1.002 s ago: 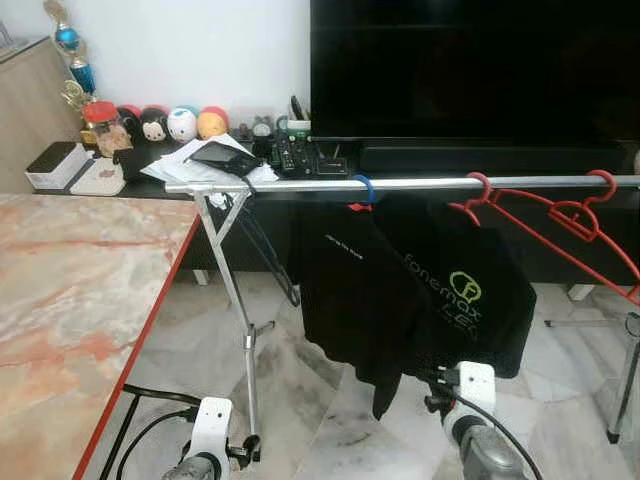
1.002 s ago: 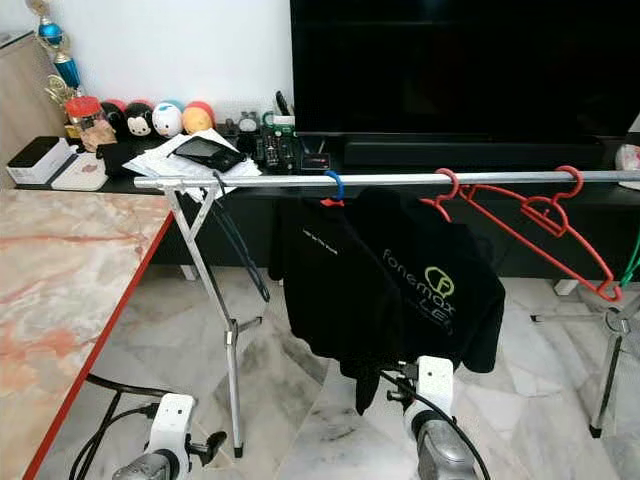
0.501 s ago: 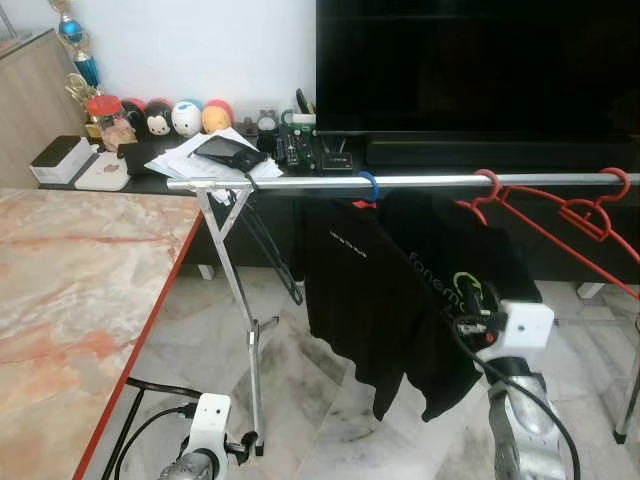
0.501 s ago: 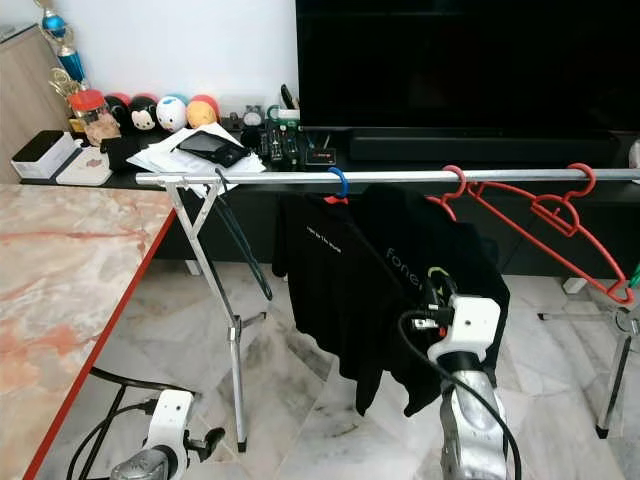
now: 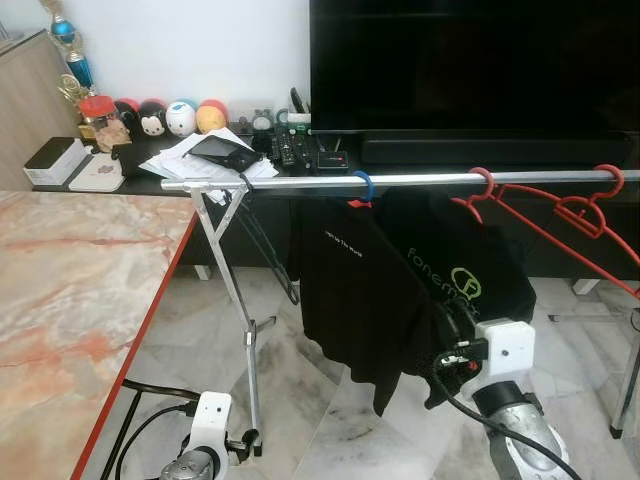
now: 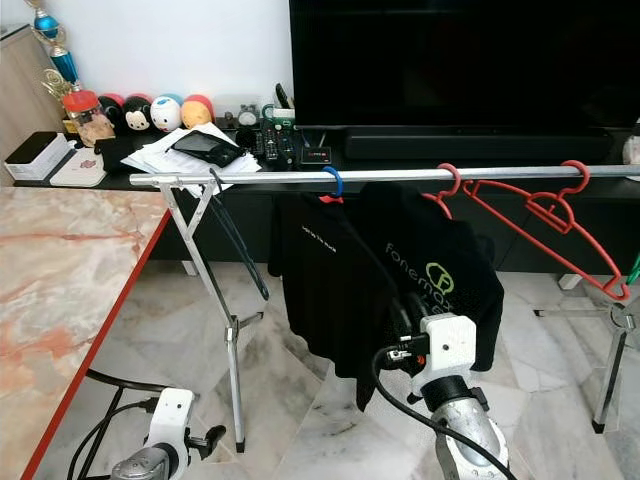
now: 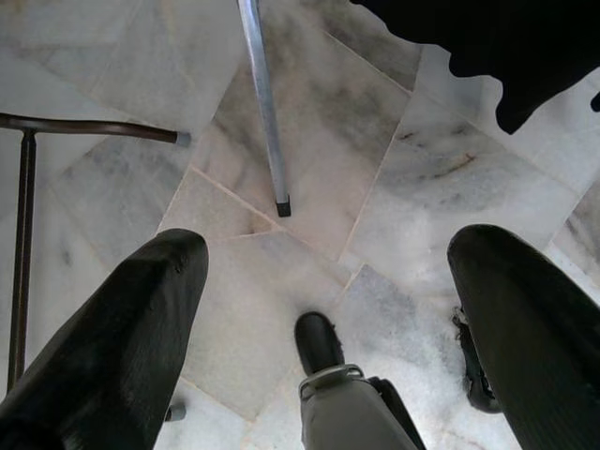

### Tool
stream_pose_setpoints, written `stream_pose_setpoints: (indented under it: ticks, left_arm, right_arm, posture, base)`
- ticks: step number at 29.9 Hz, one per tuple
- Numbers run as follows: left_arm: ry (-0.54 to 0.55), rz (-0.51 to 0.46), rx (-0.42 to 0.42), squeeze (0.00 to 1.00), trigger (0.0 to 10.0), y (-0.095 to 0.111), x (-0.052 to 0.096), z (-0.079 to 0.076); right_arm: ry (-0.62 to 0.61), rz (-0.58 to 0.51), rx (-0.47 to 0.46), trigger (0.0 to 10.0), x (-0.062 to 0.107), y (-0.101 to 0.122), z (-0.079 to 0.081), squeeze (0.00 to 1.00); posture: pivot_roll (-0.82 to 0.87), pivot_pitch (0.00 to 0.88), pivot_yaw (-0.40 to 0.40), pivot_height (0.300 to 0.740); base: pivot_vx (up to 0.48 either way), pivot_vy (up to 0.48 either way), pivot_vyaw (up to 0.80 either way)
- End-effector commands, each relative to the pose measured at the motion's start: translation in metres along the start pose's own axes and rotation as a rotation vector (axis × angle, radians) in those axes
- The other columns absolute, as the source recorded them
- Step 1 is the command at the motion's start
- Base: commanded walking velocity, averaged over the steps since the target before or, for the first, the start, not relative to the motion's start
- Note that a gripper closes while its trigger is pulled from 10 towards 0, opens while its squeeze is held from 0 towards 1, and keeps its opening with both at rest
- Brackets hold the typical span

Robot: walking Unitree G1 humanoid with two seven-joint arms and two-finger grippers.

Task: Hang hanger

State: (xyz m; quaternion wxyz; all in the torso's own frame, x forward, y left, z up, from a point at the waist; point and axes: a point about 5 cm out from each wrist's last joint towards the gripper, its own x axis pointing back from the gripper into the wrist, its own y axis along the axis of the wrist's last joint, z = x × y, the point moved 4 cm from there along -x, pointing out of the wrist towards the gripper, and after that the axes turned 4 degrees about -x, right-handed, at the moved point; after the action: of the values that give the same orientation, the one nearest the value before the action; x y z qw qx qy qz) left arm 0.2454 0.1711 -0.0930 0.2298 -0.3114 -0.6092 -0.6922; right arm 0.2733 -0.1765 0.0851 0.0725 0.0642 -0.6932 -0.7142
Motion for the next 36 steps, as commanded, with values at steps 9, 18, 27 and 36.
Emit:
stream_pose_setpoints:
  ticks: [9, 18, 27, 36]
  left_arm:
    - [-0.01, 0.018, -0.005, 0.0, 10.0, -0.003, 0.0, -0.002]
    - [-0.011, 0.025, -0.011, 0.0, 10.0, -0.006, 0.001, -0.001]
    - [-0.014, 0.029, -0.021, 0.0, 10.0, -0.006, 0.001, 0.0]
    - [-0.015, 0.027, -0.021, 0.0, 10.0, -0.005, 0.001, 0.0]
  right_arm:
    - [-0.02, 0.009, -0.022, 10.0, -0.007, 0.01, -0.01, 0.0]
    - [-0.055, 0.044, -0.049, 10.0, -0.012, 0.005, -0.015, 0.0]
    - [-0.07, 0.05, -0.052, 10.0, -0.014, 0.005, -0.018, 0.0]
    - [-0.07, 0.046, -0.042, 10.0, -0.016, 0.007, -0.019, 0.0]
  posture:
    - [-0.13, 0.0, 0.013, 0.74]
    - [-0.12, 0.0, 0.016, 0.74]
    - [-0.13, 0.0, 0.023, 0.74]
    - [-0.13, 0.0, 0.023, 0.74]
  base:
    - [0.0, 0.0, 0.51]
    - [0.0, 0.0, 0.0]
    - [0.0, 0.0, 0.0]
    - [0.136, 0.0, 0.0]
